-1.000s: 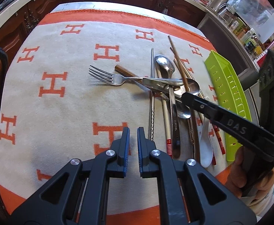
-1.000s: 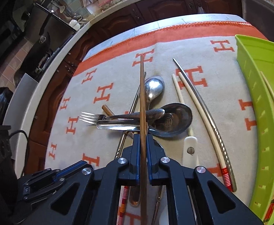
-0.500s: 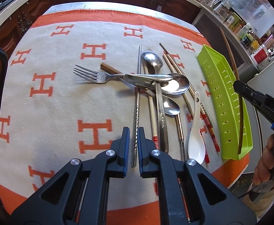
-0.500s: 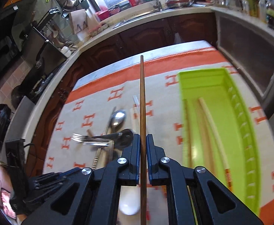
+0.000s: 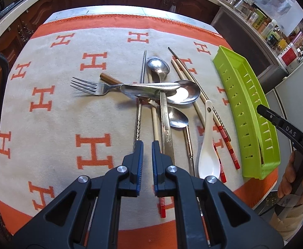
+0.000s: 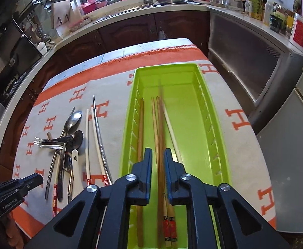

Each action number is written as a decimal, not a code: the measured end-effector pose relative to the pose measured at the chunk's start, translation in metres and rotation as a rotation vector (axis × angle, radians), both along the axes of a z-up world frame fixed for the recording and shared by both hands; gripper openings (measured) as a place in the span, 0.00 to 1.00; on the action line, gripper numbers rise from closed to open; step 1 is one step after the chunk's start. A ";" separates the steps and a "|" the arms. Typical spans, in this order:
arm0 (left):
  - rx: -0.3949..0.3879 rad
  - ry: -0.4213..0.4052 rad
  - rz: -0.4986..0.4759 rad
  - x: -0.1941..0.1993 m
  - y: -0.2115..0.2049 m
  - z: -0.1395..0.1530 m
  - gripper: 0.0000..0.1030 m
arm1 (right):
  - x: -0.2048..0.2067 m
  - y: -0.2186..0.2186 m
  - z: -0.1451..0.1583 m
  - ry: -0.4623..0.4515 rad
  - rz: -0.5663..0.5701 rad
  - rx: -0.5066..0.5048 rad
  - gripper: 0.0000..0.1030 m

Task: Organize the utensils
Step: 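Lower the wooden chopstick into the green tray and open the right tool, then grasp a steel chopstick with the right tool while the left grasps another steel chopstick, then lift both steel chopsticks and carry them over the green tray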

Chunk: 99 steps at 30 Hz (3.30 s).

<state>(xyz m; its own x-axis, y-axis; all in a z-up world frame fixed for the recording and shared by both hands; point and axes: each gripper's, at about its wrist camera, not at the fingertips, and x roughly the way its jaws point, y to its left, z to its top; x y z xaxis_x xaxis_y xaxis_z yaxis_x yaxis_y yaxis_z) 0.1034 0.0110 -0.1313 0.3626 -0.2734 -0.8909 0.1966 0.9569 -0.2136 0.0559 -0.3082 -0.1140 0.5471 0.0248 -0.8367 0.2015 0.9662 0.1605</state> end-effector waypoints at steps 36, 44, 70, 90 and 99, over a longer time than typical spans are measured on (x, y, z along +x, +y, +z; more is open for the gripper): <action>0.005 0.055 -0.011 0.034 0.004 -0.025 0.05 | 0.142 0.113 -0.051 0.260 0.311 -0.004 0.08; -0.010 0.050 -0.017 0.033 0.005 -0.025 0.05 | 0.141 0.118 -0.047 0.289 0.375 -0.038 0.08; -0.007 0.031 -0.009 0.041 -0.001 -0.028 0.05 | 0.083 0.057 0.006 0.111 0.204 0.219 0.05; 0.138 -0.056 -0.002 0.002 -0.007 -0.023 0.03 | -0.001 -0.004 0.027 0.003 0.114 0.329 0.05; 0.199 -0.079 -0.074 -0.062 0.021 0.001 0.03 | -0.018 -0.007 0.013 0.023 0.105 0.353 0.05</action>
<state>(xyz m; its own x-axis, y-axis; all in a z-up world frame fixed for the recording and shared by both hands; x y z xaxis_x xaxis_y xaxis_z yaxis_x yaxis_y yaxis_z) 0.0415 0.0319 -0.1307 0.4187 -0.1238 -0.8997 0.2768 0.9609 -0.0034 0.0377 -0.3155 -0.1010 0.5076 0.3689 -0.7786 0.1119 0.8678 0.4841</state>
